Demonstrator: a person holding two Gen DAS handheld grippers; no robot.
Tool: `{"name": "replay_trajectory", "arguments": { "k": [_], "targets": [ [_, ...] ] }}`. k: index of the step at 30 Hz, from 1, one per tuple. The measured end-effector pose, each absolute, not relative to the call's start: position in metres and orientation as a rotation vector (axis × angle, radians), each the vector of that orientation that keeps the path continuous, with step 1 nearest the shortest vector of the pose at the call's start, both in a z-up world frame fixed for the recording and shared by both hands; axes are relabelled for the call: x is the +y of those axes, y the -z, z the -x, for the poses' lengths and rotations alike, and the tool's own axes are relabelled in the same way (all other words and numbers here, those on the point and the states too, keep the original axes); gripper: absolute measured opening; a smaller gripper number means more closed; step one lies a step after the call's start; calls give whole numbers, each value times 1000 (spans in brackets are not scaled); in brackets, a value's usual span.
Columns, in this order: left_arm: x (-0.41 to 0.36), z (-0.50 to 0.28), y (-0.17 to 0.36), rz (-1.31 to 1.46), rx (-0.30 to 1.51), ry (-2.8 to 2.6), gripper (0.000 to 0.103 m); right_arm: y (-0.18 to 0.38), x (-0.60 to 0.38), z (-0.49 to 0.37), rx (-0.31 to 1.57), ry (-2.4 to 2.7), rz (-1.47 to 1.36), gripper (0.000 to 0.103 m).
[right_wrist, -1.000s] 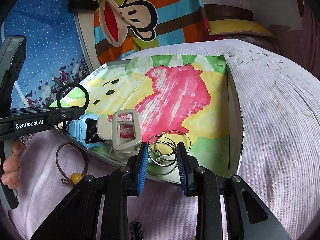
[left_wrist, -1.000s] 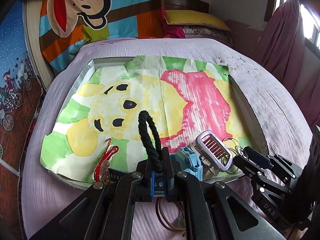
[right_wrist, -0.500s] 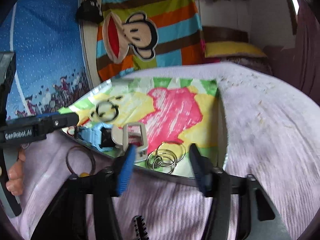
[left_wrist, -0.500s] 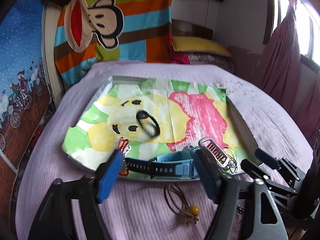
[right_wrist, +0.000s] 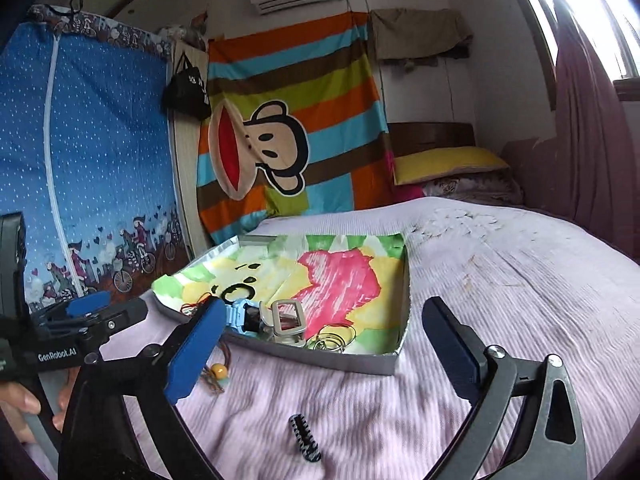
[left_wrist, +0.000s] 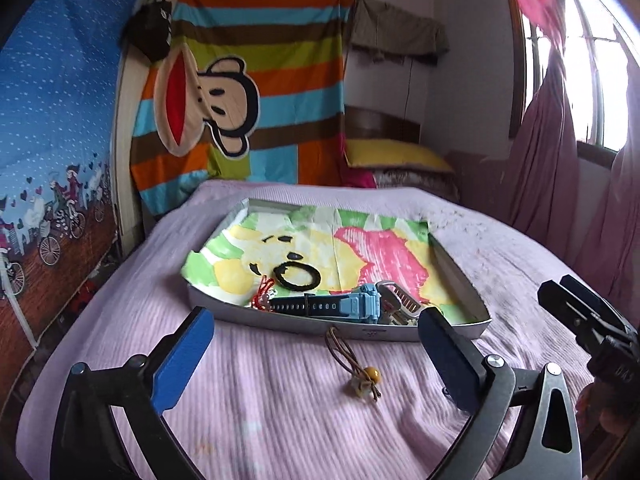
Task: Organize jewelry
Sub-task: 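Move the right tool toward the black spiral hair coil while the left tool approaches the bead elastic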
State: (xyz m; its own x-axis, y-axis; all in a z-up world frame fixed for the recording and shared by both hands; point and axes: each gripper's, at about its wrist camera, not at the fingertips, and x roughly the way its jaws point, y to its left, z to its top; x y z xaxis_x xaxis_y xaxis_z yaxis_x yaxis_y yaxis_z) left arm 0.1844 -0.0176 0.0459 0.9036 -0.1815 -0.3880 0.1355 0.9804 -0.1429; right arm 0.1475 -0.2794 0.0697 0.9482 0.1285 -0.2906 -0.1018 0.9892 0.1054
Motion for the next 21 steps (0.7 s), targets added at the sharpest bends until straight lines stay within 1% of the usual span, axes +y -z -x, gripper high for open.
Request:
{"name": "replay_trajectory", "arguments": {
  "k": [6, 12, 21],
  "targets": [
    [-20, -161, -45, 86, 374, 156, 103, -73, -278, -126, 297, -112, -58, 101],
    [-20, -152, -35, 54, 402, 171, 103, -66, -287, -116, 350, -97, -29, 101],
    [-28, -159, -15, -31, 507, 184, 103, -42, -300, -138, 531, -72, -34, 101]
  ]
}}
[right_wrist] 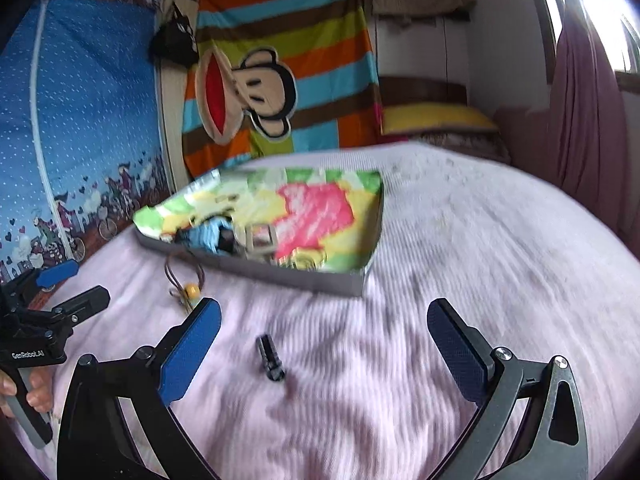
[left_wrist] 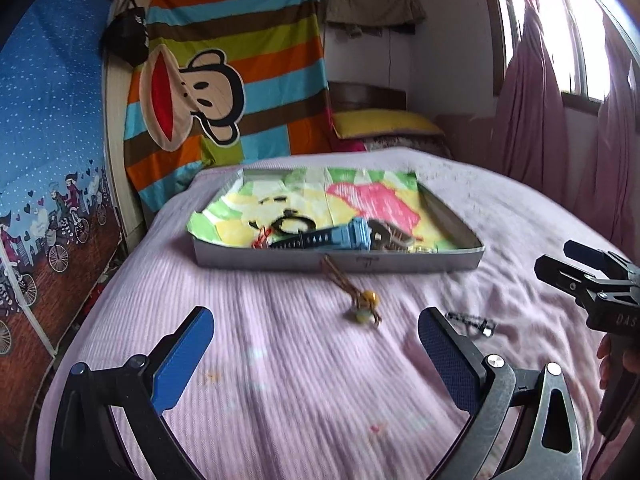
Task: Organize jewelry
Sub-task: 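Move the right tool toward the black spiral hair coil while the left tool approaches the bead elastic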
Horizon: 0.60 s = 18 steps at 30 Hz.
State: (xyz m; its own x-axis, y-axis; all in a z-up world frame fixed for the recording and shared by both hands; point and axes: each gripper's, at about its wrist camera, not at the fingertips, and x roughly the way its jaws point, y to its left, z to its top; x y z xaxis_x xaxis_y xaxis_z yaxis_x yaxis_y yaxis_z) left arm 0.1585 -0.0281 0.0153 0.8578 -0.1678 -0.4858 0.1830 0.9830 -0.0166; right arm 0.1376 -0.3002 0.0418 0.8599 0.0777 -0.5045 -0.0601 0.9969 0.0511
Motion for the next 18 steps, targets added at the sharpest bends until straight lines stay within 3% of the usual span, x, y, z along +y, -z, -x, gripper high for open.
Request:
{"name": "replay_trajectory", "arguments": {
  "k": [11, 14, 16, 18],
  "targets": [
    [-35, -185, 1, -29, 673, 211, 103, -6, -288, -160, 687, -79, -2, 97],
    [-38, -195, 6, -22, 716, 228, 103, 2, -283, -164, 717, -91, 9, 86],
    [-40, -201, 8, -14, 737, 245, 103, 6, -281, -168, 734, -104, 4, 72],
    [-42, -206, 11, -2, 755, 267, 101, 11, -278, -171, 761, -131, 0, 66]
  ]
}}
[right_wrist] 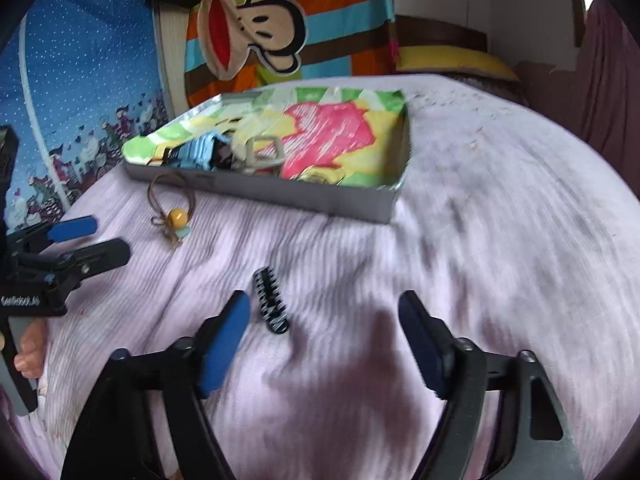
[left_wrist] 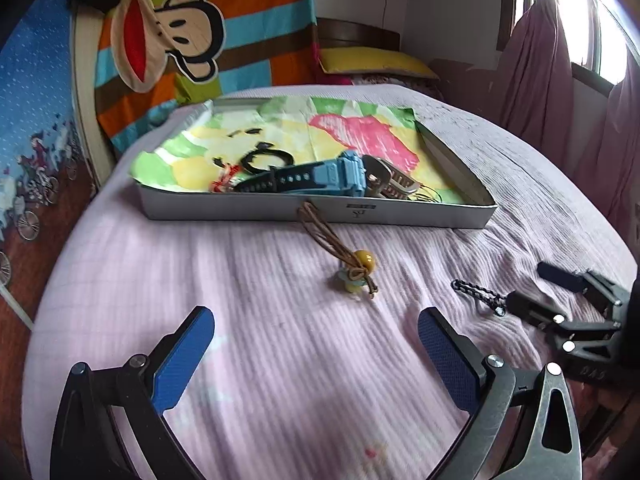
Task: Organize jewelry
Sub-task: 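Move the right tool toward the black spiral hair coil while the left tool approaches the bead elastic, then close the right tool on the spiral coil while the left tool grasps the brown yellow-bead elastic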
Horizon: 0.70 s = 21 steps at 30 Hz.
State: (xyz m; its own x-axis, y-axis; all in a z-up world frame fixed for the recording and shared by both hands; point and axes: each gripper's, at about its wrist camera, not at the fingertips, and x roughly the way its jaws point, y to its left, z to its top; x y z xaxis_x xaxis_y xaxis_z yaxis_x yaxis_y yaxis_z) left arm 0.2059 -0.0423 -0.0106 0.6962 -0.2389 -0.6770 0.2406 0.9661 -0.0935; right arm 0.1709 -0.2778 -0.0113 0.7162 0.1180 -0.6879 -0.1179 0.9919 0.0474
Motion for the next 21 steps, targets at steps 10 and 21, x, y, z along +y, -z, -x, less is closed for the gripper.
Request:
{"name": "replay_trajectory", "arguments": {
  "k": [10, 21],
  "targets": [
    [-61, -227, 18, 15, 794, 333, 74, 24, -263, -180, 802, -176, 5, 36],
    [-71, -244, 27, 36, 814, 312, 50, 28, -256, -185, 814, -195, 14, 20]
  ]
}}
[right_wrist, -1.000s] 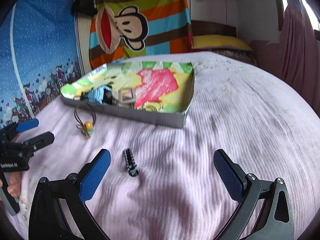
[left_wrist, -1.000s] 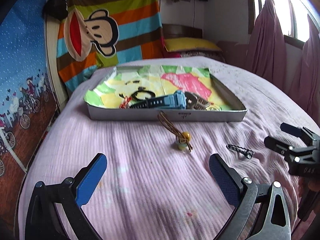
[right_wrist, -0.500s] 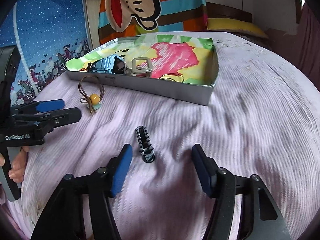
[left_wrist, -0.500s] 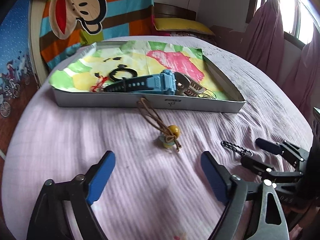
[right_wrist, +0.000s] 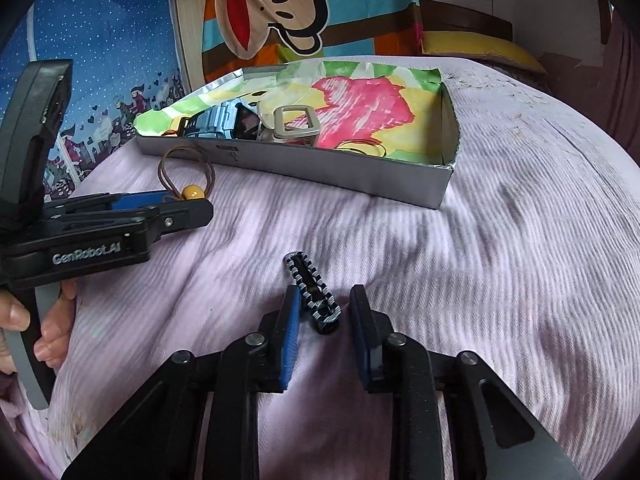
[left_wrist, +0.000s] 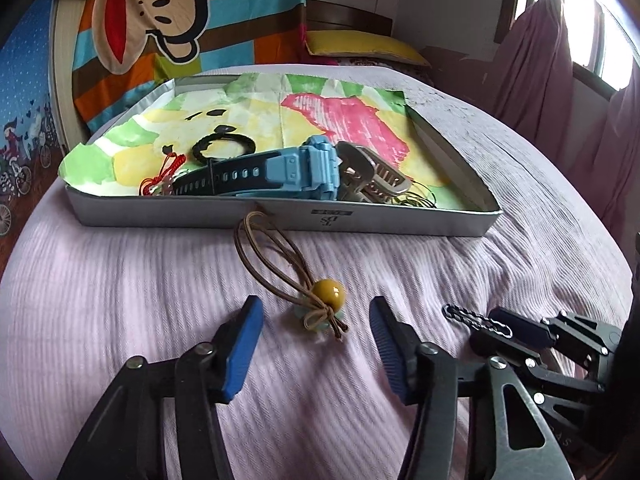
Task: Organize jewelry
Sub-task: 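Close the right tool on the spiral coil while the left tool grasps the brown yellow-bead elastic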
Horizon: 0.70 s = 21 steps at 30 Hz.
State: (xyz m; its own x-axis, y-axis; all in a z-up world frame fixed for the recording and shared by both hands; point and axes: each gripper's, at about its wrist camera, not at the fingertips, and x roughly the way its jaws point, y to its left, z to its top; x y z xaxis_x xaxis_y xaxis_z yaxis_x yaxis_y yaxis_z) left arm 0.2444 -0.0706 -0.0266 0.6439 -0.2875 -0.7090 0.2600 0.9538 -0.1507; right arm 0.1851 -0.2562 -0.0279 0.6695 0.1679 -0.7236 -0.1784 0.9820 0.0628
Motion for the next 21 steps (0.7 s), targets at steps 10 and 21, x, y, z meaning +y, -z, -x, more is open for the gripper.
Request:
{"name": "replay_trajectory", "arguments": {
  "k": [10, 21],
  "targets": [
    [-68, -242, 35, 34, 796, 287, 41, 31, -255, -186, 817, -198, -6, 19],
    [-66, -231, 40, 29, 745, 272, 35, 34, -248, -185, 802, -211, 1, 15]
  ]
}}
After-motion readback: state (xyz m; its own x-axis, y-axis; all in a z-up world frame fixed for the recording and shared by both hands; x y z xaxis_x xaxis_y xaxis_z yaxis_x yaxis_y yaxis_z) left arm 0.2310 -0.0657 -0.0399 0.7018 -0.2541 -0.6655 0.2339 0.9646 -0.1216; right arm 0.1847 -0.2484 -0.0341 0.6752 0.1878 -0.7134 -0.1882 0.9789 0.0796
